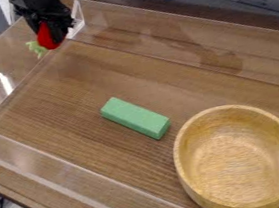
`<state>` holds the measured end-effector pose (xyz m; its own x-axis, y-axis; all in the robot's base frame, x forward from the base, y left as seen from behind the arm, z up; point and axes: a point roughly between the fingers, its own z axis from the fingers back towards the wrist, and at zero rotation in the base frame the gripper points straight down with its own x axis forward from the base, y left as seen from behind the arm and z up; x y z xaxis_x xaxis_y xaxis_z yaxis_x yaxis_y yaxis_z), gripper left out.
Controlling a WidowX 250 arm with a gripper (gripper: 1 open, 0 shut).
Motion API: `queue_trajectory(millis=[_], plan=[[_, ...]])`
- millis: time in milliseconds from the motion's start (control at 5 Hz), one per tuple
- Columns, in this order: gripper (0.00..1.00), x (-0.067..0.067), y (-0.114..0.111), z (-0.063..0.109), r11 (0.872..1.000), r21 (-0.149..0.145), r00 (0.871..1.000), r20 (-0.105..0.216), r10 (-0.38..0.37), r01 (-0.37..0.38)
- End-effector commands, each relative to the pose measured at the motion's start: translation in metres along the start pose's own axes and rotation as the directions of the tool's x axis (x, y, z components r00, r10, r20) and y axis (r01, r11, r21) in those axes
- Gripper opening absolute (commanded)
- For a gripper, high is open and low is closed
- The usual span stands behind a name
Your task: Move the red fruit to the left
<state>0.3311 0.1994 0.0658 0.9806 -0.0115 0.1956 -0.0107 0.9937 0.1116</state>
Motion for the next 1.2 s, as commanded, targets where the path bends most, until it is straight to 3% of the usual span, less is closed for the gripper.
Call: queue_trajectory(millis=[0, 200, 400, 600, 1000], plan=[[0.0, 0.013, 0.014, 0.003, 0.999, 0.027, 0.999, 0.042, -0.028, 0.027], [0.0, 0.018, 0.019, -0.012, 0.999, 0.015, 0.998, 0.034, -0.052, 0.051], [1.0, 0.011, 0.003, -0.01, 1.0, 0.004, 0.999, 0.024, -0.021, 0.021], [0.0, 0.004, -0.013, 0.002, 1.0, -0.007, 1.0, 0.028, 0.014, -0.014], [0.0, 0.013, 0.017, 0.017, 0.999, -0.016, 0.999, 0.028, 0.045, -0.044]])
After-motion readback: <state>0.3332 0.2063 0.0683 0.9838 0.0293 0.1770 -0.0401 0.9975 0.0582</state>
